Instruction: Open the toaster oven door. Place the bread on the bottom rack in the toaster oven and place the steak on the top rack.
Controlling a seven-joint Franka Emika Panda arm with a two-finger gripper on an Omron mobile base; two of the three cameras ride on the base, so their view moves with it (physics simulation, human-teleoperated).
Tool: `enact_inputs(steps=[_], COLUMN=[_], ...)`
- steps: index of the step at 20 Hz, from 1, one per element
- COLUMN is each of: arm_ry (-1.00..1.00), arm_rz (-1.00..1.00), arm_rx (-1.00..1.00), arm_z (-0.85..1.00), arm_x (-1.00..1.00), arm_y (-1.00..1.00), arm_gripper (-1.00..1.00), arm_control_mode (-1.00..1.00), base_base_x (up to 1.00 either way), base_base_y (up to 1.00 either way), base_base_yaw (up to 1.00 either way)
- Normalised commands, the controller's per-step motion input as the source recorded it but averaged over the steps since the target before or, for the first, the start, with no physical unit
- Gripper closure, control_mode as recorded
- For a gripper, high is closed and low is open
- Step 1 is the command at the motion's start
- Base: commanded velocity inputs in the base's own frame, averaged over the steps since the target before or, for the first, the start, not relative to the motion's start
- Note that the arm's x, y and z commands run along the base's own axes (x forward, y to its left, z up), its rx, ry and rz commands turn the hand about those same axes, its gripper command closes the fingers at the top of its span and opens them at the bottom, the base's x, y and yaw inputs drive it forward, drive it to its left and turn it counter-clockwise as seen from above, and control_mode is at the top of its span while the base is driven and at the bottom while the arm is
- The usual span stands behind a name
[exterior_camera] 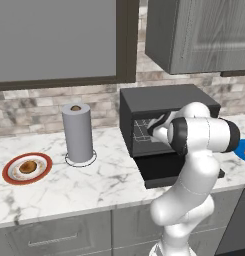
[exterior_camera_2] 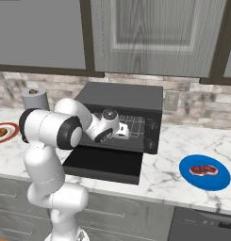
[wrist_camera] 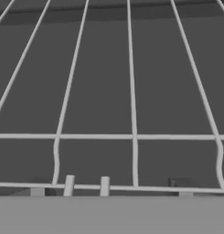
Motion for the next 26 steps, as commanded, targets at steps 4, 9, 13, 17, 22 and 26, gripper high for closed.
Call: enact_inputs(steps=[4,9,13,17,22,26], arm_ry=[0.06,0.01,0.03,0.14,0.27,0.24], arm_rz=[0.0,0.0,0.0,0.0,0.0,0.01], arm_rx=[-0.01,0.0,0.0,0.0,-0.03,-0.04], arm_z=[0.0,0.0,0.04,0.16,0.3,0.35], arm_x=[-0.36,-0.51,-0.79,-0.85,-0.61,-0.66], arm_y=[0.0,0.0,-0.16,-0.32,-0.16,-0.09], arm_gripper=[1.0,1.0,1.0,1.0,1.0,1.0], arm_control_mode=[-1.0,-1.0,-1.0,-1.0,-1.0,-1.0], base_base_x=[0.0,0.0,0.0,0.0,0.0,0.0], base_base_y=[0.0,0.0,0.0,0.0,0.0,0.0], base_base_yaw=[0.0,0.0,0.0,0.0,0.0,0.0])
